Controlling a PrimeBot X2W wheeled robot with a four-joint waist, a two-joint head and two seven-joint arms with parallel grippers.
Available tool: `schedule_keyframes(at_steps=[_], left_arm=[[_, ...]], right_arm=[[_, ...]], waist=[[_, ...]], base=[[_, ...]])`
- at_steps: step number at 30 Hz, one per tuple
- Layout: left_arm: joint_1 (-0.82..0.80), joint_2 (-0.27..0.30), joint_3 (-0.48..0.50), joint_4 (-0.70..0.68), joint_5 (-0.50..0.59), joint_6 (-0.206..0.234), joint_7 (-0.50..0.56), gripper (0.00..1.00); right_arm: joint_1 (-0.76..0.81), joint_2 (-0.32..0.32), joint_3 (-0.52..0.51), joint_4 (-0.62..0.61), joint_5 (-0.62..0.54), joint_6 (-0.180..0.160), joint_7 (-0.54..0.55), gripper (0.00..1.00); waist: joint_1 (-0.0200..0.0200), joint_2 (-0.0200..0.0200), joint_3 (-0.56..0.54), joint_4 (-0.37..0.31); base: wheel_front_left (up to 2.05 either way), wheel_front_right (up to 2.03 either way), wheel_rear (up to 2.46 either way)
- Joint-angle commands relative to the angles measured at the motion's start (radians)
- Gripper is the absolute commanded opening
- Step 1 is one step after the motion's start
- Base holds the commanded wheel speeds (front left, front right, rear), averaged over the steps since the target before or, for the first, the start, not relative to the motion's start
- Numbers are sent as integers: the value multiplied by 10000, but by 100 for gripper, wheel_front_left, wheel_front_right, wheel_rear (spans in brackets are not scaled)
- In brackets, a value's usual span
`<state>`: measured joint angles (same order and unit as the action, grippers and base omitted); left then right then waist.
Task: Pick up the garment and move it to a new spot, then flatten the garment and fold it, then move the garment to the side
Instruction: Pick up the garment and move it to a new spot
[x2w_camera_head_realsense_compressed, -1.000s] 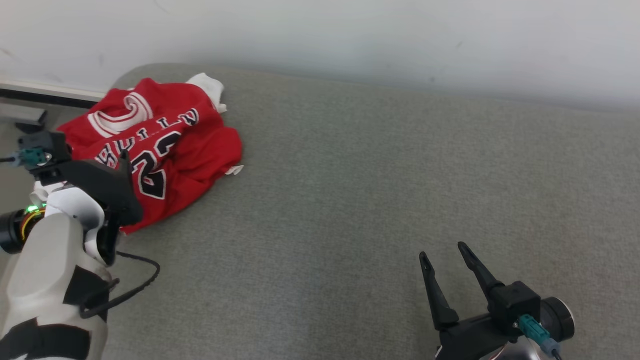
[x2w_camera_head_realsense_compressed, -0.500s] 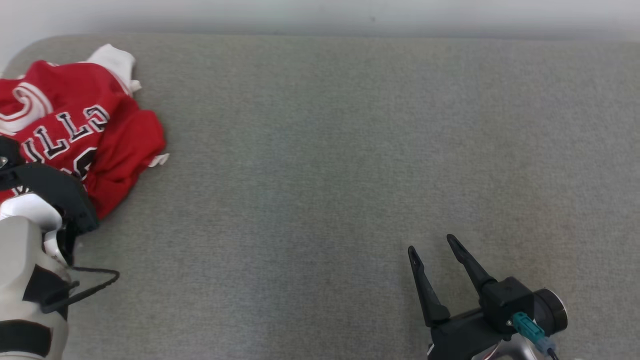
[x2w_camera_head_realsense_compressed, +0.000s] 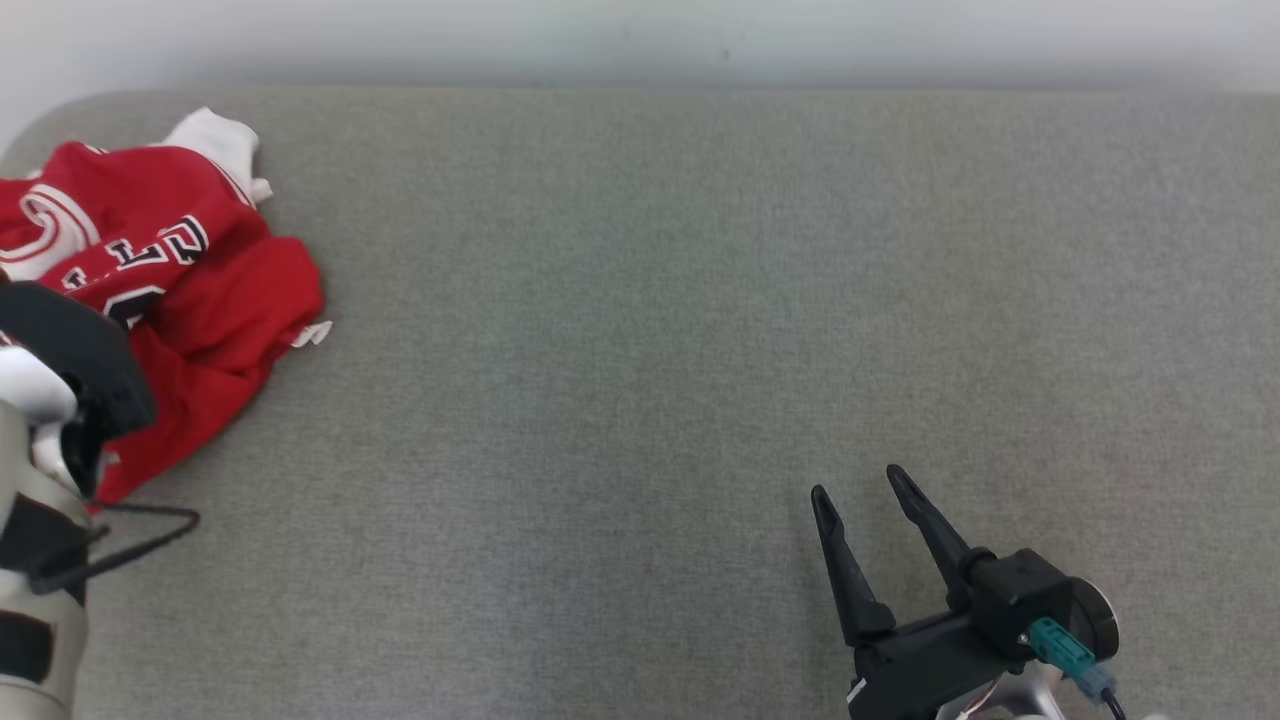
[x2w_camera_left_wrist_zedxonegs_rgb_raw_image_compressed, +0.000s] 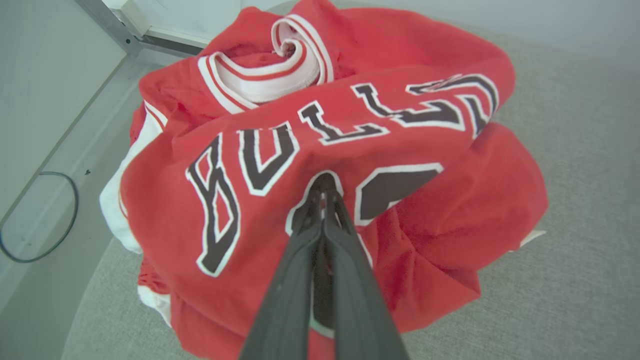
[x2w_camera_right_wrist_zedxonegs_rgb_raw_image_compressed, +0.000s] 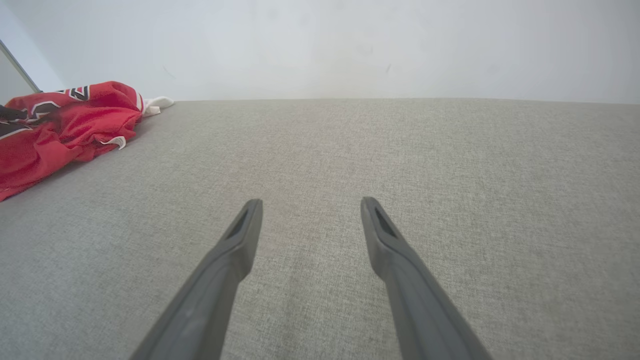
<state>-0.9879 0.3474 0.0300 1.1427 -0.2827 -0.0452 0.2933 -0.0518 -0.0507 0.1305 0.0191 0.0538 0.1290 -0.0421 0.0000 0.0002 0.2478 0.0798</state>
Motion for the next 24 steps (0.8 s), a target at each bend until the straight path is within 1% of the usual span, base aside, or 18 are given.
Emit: schedule_keyframes(at_steps=[1,7,9,13,16,19,24], left_arm=[[-228,146,-30,-154,-37,-112,55,0],[-863,263,-376,-1037,-26,-595,177,0],[-939,244,-474,-1220,0,-619,168,0],[-1210,290,-838,-2062,105,-752,136,0],[-1364,297,-1127,-2757,113,-788,113,0],[-1440,160,-1396,-3519,-34,-835,70,0],[-1494,-181,-1757,-4874,-403,-865,-85,0]], right_arm=[[-50,9,24,156,181,34,-153,100],[-78,8,-65,730,597,34,-596,100],[-55,8,-87,848,648,34,-665,100],[77,8,-144,1206,889,34,-966,100],[134,8,-285,1408,1004,34,-1135,100],[163,9,-465,1543,1000,34,-1245,100],[151,9,-673,1650,901,34,-1302,100]], waist=[[0,-2,-466,191],[0,-2,-1184,409],[0,-2,-1342,426],[0,-2,-1923,350],[0,-2,-2246,180],[0,-2,-2454,-92],[0,-2,-2593,-790]], base=[[0,0,0],[0,0,0],[0,0,0],[0,0,0],[0,0,0],[0,0,0],[0,0,0]])
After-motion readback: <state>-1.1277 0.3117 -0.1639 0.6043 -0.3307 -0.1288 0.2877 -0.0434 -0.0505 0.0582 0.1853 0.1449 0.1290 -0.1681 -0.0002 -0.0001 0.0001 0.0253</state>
